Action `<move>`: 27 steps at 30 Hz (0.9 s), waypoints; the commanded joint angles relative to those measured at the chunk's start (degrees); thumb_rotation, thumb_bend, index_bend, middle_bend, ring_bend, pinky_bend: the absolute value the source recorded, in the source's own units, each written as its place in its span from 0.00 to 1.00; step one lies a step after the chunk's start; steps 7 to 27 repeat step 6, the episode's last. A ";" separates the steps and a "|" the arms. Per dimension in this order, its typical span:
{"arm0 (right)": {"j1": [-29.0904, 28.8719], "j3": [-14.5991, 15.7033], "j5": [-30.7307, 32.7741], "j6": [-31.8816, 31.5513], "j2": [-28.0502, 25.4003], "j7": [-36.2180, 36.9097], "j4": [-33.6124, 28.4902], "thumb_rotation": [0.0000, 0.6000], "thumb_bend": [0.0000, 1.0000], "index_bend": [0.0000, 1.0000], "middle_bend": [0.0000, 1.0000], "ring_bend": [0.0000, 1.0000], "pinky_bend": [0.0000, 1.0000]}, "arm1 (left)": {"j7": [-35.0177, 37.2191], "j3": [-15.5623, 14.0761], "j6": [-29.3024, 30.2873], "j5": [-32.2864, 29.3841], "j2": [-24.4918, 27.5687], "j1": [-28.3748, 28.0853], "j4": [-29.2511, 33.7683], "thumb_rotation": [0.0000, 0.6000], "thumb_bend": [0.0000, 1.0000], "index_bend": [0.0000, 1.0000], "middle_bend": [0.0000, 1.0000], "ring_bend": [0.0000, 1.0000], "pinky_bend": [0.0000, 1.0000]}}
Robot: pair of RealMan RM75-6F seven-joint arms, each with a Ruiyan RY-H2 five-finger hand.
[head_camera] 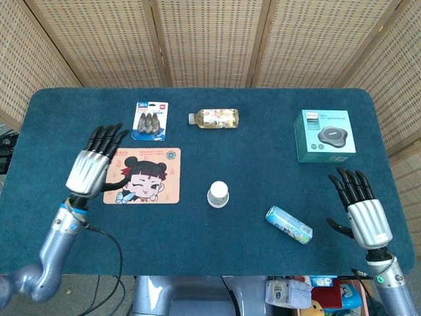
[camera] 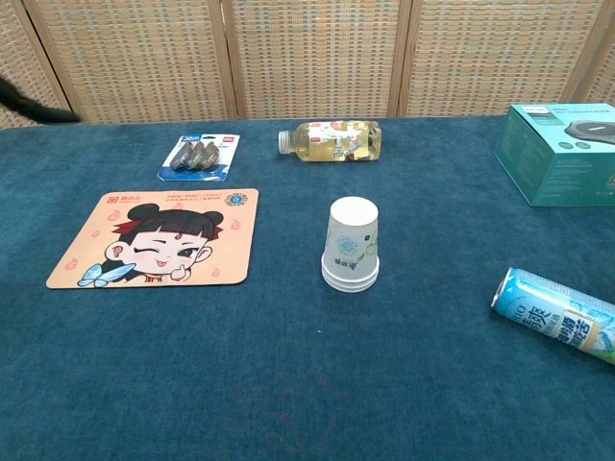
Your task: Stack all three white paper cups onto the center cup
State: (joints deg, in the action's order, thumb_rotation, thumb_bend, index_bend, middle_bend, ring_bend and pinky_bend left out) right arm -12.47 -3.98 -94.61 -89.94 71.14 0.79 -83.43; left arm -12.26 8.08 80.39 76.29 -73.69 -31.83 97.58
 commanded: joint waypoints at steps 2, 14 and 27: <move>0.06 -0.17 0.48 0.42 -0.26 -0.37 -0.51 1.00 0.00 0.02 0.00 0.00 0.00 | 7.04 -4.75 9.51 0.57 3.63 10.86 -2.06 1.00 0.14 0.00 0.00 0.00 0.00; 0.20 -0.28 0.88 0.70 -0.53 -0.79 -1.32 1.00 0.00 0.02 0.00 0.00 0.00 | 9.73 -6.65 10.55 0.18 4.73 14.82 -3.74 1.00 0.14 0.00 0.00 0.00 0.00; 0.20 -0.28 0.88 0.70 -0.53 -0.79 -1.32 1.00 0.00 0.02 0.00 0.00 0.00 | 9.73 -6.65 10.55 0.18 4.73 14.82 -3.74 1.00 0.14 0.00 0.00 0.00 0.00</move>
